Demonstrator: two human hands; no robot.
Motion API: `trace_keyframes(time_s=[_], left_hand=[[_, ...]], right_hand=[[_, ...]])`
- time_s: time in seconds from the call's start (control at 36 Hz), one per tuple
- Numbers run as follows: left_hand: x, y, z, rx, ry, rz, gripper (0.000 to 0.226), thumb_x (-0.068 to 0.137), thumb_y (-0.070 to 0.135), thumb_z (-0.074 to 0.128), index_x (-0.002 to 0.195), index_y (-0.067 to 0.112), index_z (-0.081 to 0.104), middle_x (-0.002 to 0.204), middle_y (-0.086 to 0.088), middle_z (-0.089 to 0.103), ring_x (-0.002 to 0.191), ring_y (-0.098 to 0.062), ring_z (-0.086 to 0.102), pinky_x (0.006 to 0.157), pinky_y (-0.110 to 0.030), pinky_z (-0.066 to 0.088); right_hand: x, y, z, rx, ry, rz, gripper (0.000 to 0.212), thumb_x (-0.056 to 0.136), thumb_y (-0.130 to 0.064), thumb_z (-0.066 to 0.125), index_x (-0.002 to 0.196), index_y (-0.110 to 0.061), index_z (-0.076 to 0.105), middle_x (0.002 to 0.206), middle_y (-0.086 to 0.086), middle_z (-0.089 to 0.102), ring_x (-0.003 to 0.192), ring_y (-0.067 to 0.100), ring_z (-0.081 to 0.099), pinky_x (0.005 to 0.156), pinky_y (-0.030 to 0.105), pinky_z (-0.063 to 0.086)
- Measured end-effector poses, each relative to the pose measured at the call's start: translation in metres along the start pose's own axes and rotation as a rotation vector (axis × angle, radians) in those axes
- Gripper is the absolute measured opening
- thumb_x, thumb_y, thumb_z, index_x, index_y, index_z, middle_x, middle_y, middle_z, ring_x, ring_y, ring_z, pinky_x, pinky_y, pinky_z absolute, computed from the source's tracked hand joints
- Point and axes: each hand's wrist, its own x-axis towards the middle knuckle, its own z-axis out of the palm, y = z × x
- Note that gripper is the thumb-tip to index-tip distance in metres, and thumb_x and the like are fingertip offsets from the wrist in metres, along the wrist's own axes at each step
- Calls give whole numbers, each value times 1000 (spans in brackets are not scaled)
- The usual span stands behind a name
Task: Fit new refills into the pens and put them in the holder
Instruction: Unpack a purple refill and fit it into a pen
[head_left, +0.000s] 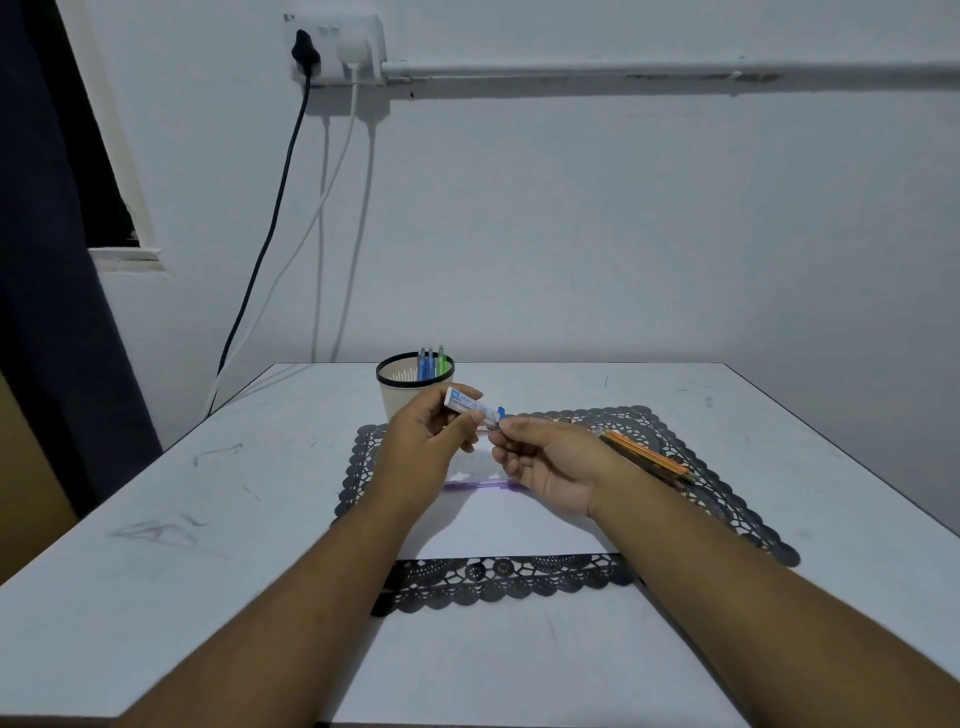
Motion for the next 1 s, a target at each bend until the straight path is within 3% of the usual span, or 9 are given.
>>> trace_keyframes(time_s=[0.14, 0.31, 0.53, 0.67, 0.86, 1.0], left_hand=[[0, -1, -1, -11, 1, -8, 16, 98, 6, 66, 113, 5, 68, 85, 0, 73, 73, -7, 65, 68, -20, 54], [1, 0, -2, 14, 7, -19, 16, 96, 6, 68, 112, 7, 68, 91, -13, 74, 72, -11, 64, 68, -21, 55], [3, -7, -6, 71, 12, -95, 16, 90, 10, 77, 104, 14, 71, 91, -7, 76, 74, -13, 68, 74, -28, 58], [1, -8, -6, 226, 3, -92, 15, 88, 14, 80, 99, 17, 71, 87, 1, 76, 67, -4, 65, 62, -15, 50], [4, -17, -7, 367, -90, -61, 19, 89, 20, 80, 101, 27, 68, 84, 8, 76, 72, -11, 71, 63, -27, 53], [6, -22, -8, 424, -87, -49, 20, 88, 26, 81, 102, 32, 68, 85, 10, 75, 78, -12, 71, 72, -41, 60]], right_hand=[[0, 1, 1, 34, 10, 2, 10, 99, 0, 62, 107, 3, 68, 83, 13, 74, 68, 17, 69, 57, 19, 55], [0, 0, 1, 35, 26, -10, 9, 99, 1, 61, 105, 3, 68, 83, 15, 75, 68, 17, 70, 56, 18, 55], [-1, -9, -2, 24, 83, -70, 9, 99, 0, 62, 103, 6, 68, 83, 16, 76, 67, 18, 70, 52, 18, 54], [-1, -11, -4, -13, 95, -102, 8, 97, -3, 67, 102, 2, 69, 84, 14, 76, 67, 15, 70, 51, 18, 52], [-4, -11, -6, -153, 109, -206, 5, 95, -8, 71, 93, -4, 72, 91, 16, 77, 68, 15, 69, 55, 20, 51], [-5, -12, -6, -336, 163, -308, 7, 95, -13, 73, 95, -7, 76, 96, 14, 79, 78, 17, 70, 63, 26, 52]])
